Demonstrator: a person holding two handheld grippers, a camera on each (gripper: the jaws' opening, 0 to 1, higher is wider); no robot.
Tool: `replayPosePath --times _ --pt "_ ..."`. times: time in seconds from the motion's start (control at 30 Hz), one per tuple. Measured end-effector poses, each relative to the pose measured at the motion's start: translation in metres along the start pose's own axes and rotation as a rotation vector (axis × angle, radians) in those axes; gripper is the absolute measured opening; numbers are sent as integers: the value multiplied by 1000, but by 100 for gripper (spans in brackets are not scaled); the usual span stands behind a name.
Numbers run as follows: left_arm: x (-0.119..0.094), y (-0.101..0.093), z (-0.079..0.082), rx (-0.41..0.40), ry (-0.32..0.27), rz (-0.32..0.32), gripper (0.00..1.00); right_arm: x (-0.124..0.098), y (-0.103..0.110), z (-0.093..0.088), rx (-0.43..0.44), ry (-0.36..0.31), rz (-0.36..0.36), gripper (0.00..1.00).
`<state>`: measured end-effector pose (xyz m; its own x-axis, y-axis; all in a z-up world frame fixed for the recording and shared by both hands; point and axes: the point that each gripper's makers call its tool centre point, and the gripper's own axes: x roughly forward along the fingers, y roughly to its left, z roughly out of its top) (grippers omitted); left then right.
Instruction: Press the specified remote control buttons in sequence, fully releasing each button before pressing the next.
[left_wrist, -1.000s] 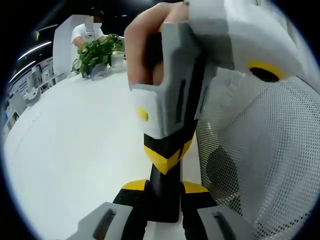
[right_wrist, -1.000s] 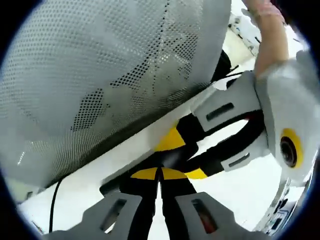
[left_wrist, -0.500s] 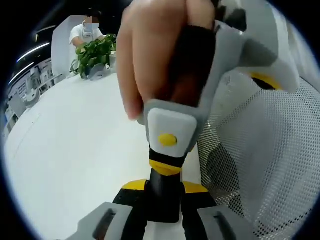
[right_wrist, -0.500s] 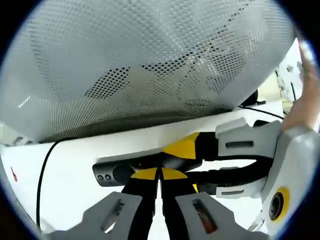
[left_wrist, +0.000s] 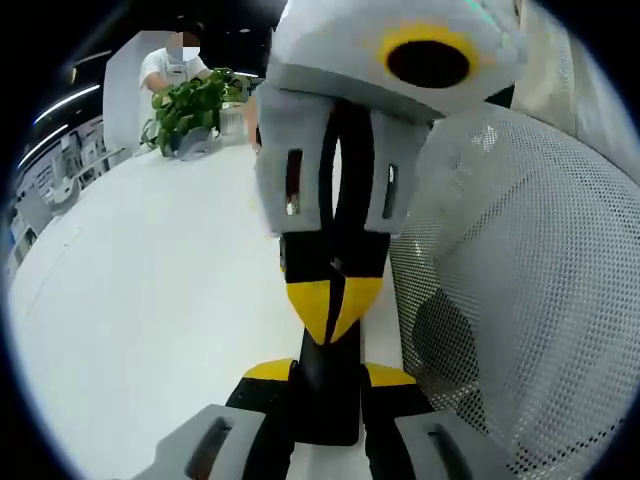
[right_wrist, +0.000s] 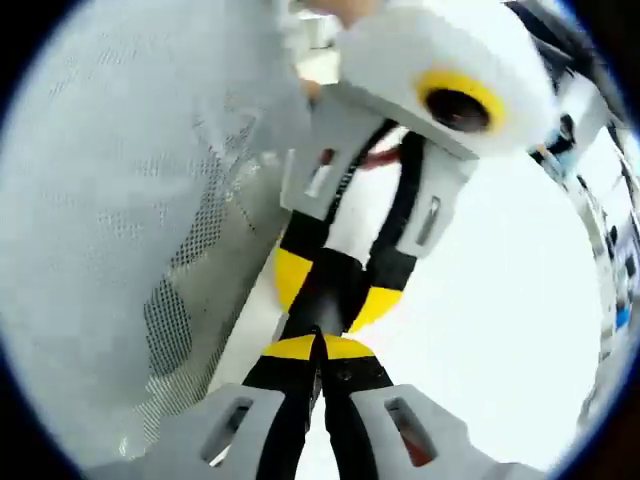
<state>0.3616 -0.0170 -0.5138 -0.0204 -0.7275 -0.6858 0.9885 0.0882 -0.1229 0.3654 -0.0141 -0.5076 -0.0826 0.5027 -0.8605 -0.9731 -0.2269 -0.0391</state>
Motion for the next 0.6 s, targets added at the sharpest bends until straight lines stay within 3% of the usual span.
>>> replayPosePath --times 0.17,0.3,0.6 --pt "0 0 0 0 0 0 25 -2 2 -3 70 -22 -16 1" --pt "0 1 0 3 3 -1 25 -3 7 -5 146 -41 -17 10" --pt "1 1 -1 23 14 1 25 -4 6 -9 177 -56 -60 20"
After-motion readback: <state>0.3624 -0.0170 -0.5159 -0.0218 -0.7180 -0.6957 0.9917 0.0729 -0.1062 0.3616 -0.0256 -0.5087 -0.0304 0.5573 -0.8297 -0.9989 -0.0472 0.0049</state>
